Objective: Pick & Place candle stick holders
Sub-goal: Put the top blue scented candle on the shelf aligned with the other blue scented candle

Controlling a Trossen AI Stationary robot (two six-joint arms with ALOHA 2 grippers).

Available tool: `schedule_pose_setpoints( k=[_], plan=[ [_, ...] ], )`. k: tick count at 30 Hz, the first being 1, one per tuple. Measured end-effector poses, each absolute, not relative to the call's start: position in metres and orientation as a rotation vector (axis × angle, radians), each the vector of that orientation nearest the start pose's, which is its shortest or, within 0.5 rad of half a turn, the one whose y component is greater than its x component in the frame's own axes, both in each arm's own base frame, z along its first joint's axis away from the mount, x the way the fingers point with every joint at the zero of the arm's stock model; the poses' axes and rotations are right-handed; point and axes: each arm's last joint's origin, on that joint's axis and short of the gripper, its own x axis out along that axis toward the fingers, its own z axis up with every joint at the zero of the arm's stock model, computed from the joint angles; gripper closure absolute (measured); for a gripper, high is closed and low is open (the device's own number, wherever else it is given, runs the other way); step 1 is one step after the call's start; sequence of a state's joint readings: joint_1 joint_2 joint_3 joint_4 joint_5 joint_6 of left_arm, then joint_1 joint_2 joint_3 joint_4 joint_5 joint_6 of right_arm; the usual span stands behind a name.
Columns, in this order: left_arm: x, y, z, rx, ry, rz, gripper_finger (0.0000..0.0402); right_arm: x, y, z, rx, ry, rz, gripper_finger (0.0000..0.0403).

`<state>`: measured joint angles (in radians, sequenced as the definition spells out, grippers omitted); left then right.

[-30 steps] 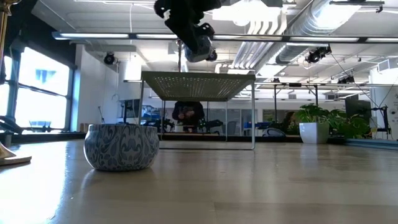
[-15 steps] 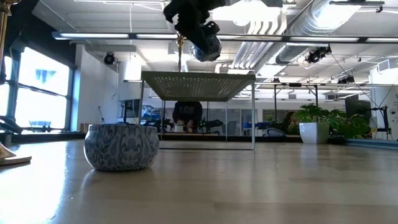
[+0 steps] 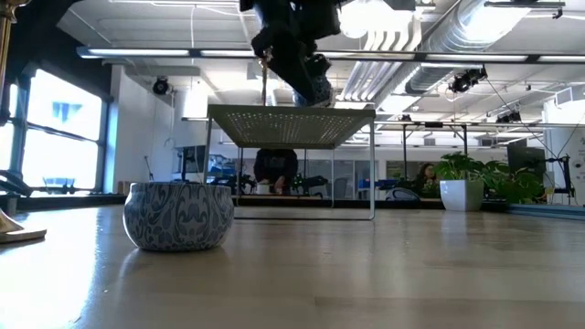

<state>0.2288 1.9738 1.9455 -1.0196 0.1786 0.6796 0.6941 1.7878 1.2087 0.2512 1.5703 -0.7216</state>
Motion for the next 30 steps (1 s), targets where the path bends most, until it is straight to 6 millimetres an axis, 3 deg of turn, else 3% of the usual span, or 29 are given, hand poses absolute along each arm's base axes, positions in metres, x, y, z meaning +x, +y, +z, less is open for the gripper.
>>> schedule_pose_setpoints(
  k=[17,24,30],
  plan=[
    [0.4124,0.0916,0.3077,0.426,1.012,-0.309,0.0112,0.3092,0.2197,0.2536,-0.978,0.459,-0.793,0.0144],
    [0.4122,0.0917,0.3070,0.424,1.019,-0.306,0.0037,0.3092,0.2197,0.2534,-0.979,0.459,-0.793,0.0144],
    [0.4134,0.0929,0.3076,0.451,1.024,-0.265,0.0022,0.3090,0.2195,0.2528,-0.986,0.462,-0.791,0.0144]
  ],
)
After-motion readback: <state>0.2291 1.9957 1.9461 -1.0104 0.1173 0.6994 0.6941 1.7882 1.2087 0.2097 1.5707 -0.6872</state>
